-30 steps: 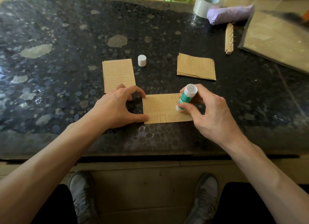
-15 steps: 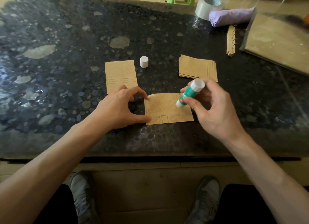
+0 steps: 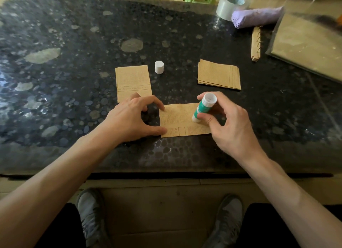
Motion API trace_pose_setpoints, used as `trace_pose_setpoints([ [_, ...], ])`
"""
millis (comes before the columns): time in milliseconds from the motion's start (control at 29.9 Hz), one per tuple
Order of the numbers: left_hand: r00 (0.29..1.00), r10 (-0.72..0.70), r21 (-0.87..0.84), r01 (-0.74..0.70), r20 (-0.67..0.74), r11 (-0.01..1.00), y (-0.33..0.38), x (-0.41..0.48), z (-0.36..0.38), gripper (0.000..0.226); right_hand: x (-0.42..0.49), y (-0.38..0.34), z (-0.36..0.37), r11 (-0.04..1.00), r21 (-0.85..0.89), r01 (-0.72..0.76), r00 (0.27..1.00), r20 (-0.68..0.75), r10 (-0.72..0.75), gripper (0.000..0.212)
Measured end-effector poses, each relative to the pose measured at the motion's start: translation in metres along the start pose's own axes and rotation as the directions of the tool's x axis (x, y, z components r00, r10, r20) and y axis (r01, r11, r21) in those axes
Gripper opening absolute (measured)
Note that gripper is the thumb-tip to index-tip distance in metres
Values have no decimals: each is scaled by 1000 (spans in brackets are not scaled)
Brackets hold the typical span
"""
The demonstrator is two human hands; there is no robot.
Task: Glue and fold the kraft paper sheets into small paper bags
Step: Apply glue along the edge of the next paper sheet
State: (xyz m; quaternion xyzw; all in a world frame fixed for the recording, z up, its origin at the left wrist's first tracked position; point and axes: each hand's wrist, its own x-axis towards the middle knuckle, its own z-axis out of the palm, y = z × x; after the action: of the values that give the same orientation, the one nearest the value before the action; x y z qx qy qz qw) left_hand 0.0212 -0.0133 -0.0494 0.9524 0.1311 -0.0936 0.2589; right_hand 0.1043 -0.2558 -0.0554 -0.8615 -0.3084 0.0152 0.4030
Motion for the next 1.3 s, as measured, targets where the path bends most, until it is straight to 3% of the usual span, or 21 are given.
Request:
trace_pose_setpoints([
  [367,1000,-2,-7,2,-7,1000,0,0,0,60,-3,7,-7,993,-116,13,996,-91,-24,33],
  [869,1000,2,-11,-2,-8,1000,0,0,0,59,-5,13,-14,984,-173,-28,996,-85,14,31],
  [1069,1000,-2,-6,2,-1,1000,0,0,0,59,-4,16,-20,998,-50,-42,966,-257,28,33],
  [1203,1000,1,-10,-1,-2,1000,0,0,-1,61,2,9,-14,998,67,-9,987,-157,20,38],
  [1303,1000,3,-12,-3,-6,1000,0,0,0,62,4,7,-6,998,58,-17,997,-78,21,46],
])
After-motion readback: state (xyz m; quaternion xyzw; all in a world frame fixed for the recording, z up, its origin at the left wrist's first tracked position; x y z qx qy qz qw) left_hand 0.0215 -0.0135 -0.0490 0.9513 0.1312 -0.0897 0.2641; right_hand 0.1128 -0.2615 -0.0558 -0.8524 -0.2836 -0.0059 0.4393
